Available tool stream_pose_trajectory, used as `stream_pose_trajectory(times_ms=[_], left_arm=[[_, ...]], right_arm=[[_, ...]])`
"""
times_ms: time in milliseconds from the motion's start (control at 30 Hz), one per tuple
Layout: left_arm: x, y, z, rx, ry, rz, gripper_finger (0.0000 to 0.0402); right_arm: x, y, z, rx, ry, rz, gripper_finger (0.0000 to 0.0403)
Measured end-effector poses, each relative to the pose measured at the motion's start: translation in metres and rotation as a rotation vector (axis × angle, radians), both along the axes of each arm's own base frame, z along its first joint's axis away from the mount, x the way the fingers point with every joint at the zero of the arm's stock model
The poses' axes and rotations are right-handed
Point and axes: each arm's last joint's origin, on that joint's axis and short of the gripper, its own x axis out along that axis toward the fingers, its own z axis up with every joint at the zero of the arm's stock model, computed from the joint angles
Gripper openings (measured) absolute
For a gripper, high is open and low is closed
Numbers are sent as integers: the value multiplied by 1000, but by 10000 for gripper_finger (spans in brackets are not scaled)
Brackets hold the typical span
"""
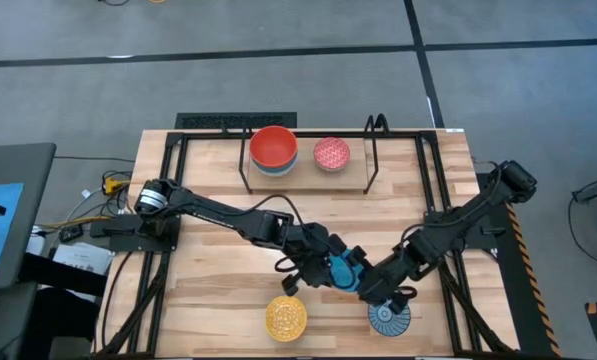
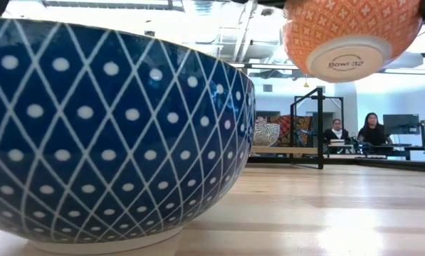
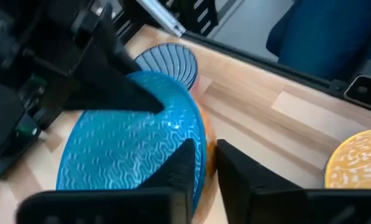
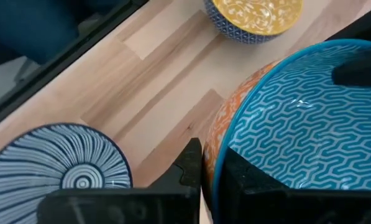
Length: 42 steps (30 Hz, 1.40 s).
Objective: Place and stack bowls onto a shelf
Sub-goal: Stack the light blue pattern bowl on top of the red pattern bowl on the shelf
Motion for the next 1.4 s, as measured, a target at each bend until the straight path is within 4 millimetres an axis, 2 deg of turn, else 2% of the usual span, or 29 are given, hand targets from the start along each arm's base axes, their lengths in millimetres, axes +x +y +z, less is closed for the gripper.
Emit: stream_pose_trajectory(times_ms=[233,567,767,900,1167,1400], left_arm=[[-2,1,-3,29,17,-14,5],[-1,2,-3,37,7,-4,2],[-2,6,-5,19,54,29,0],[-3,7,-7,15,75,38,0],[-1,19,-2,-7,109,55,0],[0,39,-1,36,138,92,0]], right_arm=[[5,-6,1,-19,-19,1,74],[4,-12,-1,-79,-10,60,44],[5,-15,-2,-113,-13,69,76],[5,-16,-1,-122,-17,73,76],[5,-16,-1,-32,27,-82,75],[3,-18,3,-10,12,-210,122]])
